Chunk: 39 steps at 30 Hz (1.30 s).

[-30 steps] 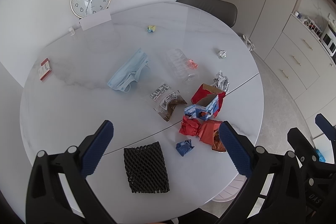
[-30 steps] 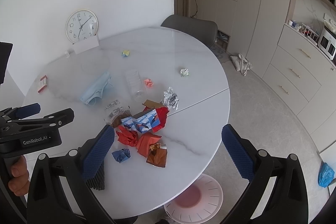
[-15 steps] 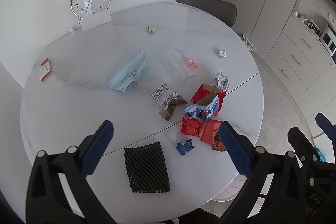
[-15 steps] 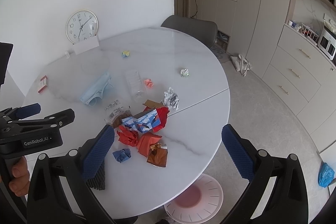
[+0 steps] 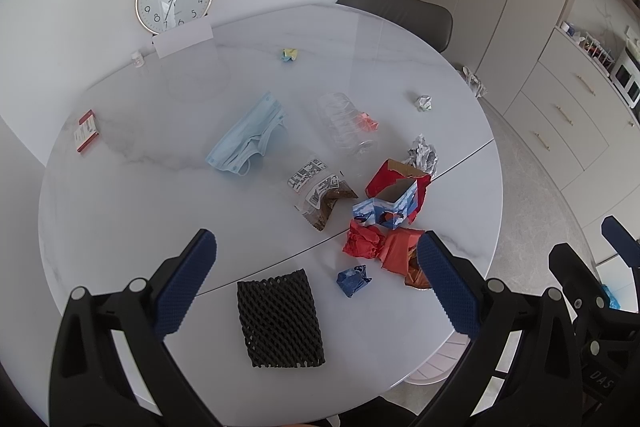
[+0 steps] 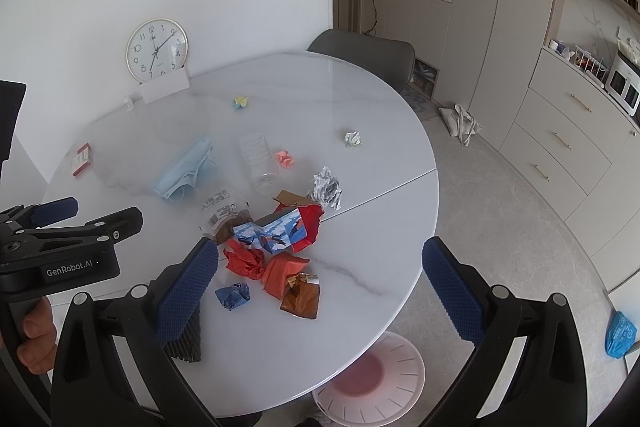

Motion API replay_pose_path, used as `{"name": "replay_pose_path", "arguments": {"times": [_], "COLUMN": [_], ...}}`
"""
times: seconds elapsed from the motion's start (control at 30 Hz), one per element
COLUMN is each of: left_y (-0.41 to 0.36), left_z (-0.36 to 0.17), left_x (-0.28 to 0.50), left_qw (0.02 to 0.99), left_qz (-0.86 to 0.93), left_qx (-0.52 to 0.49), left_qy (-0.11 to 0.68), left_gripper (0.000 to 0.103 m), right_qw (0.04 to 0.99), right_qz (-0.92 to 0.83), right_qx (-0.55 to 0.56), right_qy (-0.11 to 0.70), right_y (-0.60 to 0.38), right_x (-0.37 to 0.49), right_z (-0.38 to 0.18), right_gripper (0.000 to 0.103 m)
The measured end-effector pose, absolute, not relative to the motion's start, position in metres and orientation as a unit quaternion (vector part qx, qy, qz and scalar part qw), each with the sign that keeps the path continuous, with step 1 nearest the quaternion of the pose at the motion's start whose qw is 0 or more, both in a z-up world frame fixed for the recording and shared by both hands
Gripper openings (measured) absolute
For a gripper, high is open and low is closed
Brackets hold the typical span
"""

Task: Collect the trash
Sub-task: 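Lower the left gripper onto the black mesh net and close it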

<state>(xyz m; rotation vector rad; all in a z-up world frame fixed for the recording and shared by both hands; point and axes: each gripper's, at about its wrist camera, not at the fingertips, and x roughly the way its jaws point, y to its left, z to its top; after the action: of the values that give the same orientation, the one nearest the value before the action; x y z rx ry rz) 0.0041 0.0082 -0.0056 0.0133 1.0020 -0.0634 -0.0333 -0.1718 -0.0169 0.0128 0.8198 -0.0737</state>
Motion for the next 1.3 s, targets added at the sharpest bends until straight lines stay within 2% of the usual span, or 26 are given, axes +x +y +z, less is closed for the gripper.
{"name": "replay_pose_path", "arguments": {"times": [0.33, 0.6, 0.9, 1.1, 1.3], "left_y": [0.026, 0.067, 0.123, 0.122, 0.108], "left_z": [-0.027, -0.104, -0.186, -0.215, -0.225], "left_x": [0.002, -0.005, -0.016, -0.015, -0.016], "left_qw": [0.869, 0.843, 0.812, 0.800, 0.796], "left_qz": [-0.039, -0.022, 0.002, 0.010, 0.026], "left_qx": [-0.006, -0.022, -0.101, -0.125, -0.123], "left_qy": [0.493, 0.536, 0.575, 0.587, 0.593], "left_gripper": [0.096, 0.096, 0.093, 0.080, 0.062], "right_qw": [0.912, 0.891, 0.867, 0.860, 0.860], "right_qz": [-0.033, -0.014, 0.000, 0.008, 0.022], "right_qx": [0.012, 0.033, 0.032, 0.015, -0.005], "right_qy": [0.409, 0.452, 0.497, 0.510, 0.510], "right_y": [-0.174, -0.183, -0.195, -0.201, -0.200], "right_x": [-0.033, -0.033, -0.036, -0.033, -0.023], "right_z": [-0.027, -0.070, -0.110, -0.118, -0.117], "right_gripper": [0.101, 0.101, 0.101, 0.101, 0.101]}}
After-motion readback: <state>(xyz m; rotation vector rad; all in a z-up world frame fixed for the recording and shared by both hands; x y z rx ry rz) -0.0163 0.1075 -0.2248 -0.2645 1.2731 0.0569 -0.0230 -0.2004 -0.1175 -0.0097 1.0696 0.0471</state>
